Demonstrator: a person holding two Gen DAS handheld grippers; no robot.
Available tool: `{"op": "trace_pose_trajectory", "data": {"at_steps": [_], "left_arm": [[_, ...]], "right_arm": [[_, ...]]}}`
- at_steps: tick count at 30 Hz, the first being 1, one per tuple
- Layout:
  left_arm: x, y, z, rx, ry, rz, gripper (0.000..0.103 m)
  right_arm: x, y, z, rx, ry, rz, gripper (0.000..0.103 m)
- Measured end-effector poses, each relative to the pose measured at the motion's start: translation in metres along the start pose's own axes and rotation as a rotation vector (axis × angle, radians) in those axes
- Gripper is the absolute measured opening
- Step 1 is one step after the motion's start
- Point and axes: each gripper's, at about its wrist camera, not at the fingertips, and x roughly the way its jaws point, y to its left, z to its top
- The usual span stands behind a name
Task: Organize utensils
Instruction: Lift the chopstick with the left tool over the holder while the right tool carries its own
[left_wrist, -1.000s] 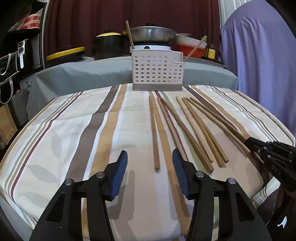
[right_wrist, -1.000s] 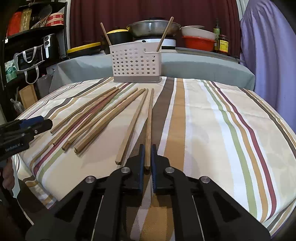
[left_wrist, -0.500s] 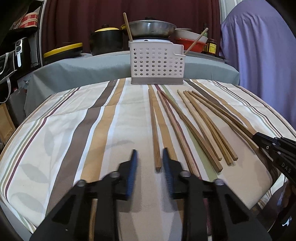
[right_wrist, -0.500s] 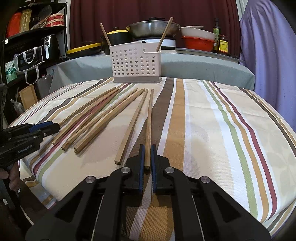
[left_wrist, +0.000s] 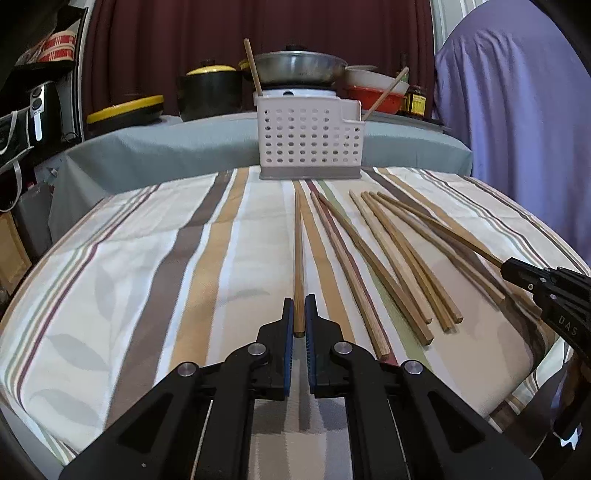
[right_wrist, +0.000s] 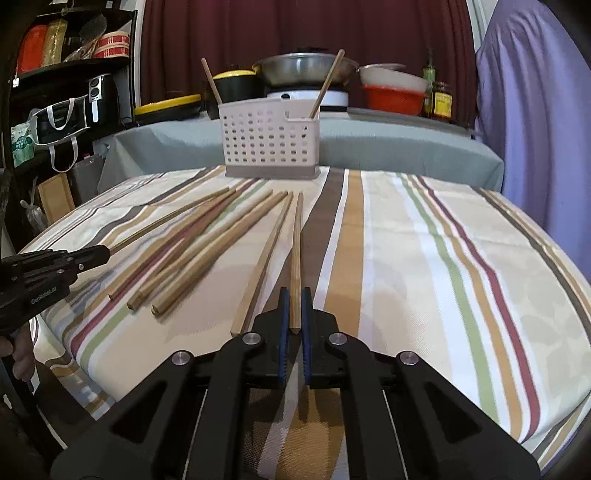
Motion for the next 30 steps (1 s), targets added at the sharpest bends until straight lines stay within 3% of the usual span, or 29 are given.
{"op": "trace_pose_trajectory", "data": {"at_steps": [18, 30], "left_arm": [[-0.07, 0.015, 0.067, -0.037, -0.258, 0.03, 0.007], [-0.11, 0.031, 0.105, -0.083, -0.354, 0.03, 0.007]], "right_arm": [[-0.061, 0.002, 0.068, -0.055, -0.239, -0.032, 0.006], [-0.086, -0.003, 0.113, -0.057, -0.347, -0.027, 0.006]]}}
